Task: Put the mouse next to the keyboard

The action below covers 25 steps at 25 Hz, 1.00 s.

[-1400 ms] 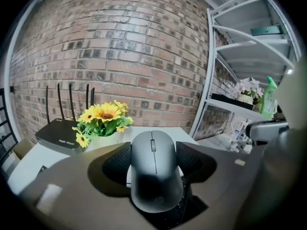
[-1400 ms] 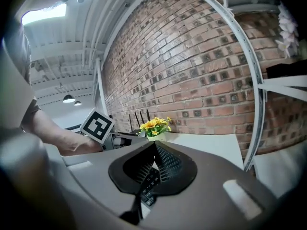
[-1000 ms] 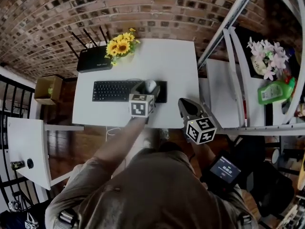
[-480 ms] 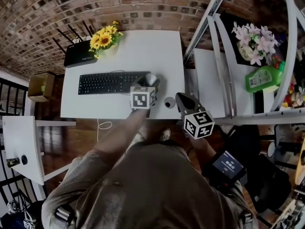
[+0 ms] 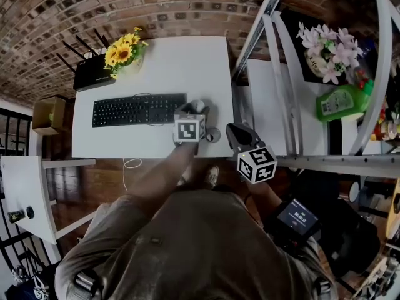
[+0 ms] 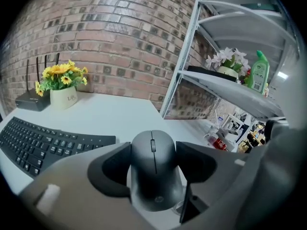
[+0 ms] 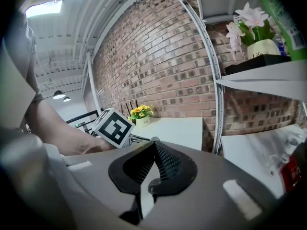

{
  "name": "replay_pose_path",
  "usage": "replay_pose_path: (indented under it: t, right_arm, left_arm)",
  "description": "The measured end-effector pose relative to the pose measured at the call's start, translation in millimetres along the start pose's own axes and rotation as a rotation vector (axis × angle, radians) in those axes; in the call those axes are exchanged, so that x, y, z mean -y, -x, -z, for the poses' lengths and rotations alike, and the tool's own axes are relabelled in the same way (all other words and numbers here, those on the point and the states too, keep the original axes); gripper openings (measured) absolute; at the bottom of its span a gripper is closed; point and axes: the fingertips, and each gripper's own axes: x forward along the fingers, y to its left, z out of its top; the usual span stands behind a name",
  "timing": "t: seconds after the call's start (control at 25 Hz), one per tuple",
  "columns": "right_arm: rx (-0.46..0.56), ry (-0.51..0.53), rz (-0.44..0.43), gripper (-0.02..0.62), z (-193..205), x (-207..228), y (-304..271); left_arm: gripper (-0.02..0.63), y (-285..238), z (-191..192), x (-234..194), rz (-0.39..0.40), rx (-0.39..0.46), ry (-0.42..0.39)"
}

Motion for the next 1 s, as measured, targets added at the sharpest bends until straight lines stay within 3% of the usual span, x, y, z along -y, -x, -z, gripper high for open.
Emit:
replay_pose_path:
  t: [0.68, 1.0]
  right_arm:
    - [-0.055, -0.046, -0.018, 0.011, 15, 10, -17]
    - [-0.065, -0.049, -0.010, 0.011, 17, 15, -17]
  left_arm:
    - [0.291, -49, 25, -11, -0.075, -0.153, 0.085]
    - [0.291, -57, 24, -14, -0.109, -0.178, 0.119]
